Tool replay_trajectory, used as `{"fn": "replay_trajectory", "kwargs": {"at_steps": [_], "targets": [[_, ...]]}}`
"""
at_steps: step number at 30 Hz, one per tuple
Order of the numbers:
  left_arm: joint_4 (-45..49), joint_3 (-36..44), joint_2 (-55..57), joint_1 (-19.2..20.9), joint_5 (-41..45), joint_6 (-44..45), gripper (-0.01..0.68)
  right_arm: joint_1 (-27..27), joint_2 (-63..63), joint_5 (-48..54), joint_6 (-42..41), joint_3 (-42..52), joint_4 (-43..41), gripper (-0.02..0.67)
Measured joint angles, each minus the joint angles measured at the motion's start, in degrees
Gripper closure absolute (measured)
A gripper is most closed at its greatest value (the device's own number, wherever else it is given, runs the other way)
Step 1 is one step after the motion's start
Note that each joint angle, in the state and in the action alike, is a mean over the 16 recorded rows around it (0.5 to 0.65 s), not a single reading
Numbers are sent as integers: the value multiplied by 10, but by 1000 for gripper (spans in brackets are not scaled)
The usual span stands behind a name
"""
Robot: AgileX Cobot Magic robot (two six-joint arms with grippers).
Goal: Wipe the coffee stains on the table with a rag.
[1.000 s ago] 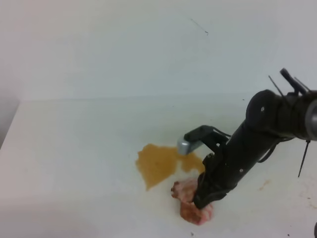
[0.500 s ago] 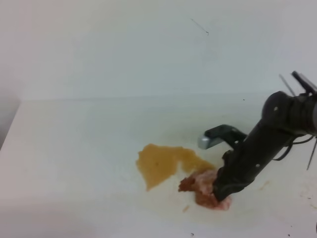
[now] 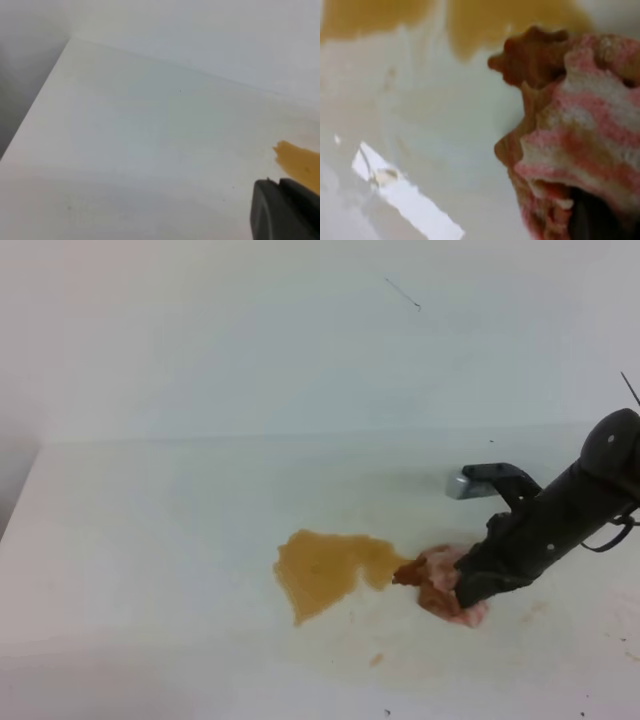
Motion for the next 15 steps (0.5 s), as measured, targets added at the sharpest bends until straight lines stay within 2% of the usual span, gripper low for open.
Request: {"fn": "replay_trajectory", "kwargs": {"at_steps": [15], "targets": [[0, 0, 0, 0, 0, 0, 673, 30, 84, 53, 35, -140, -8, 651]]}}
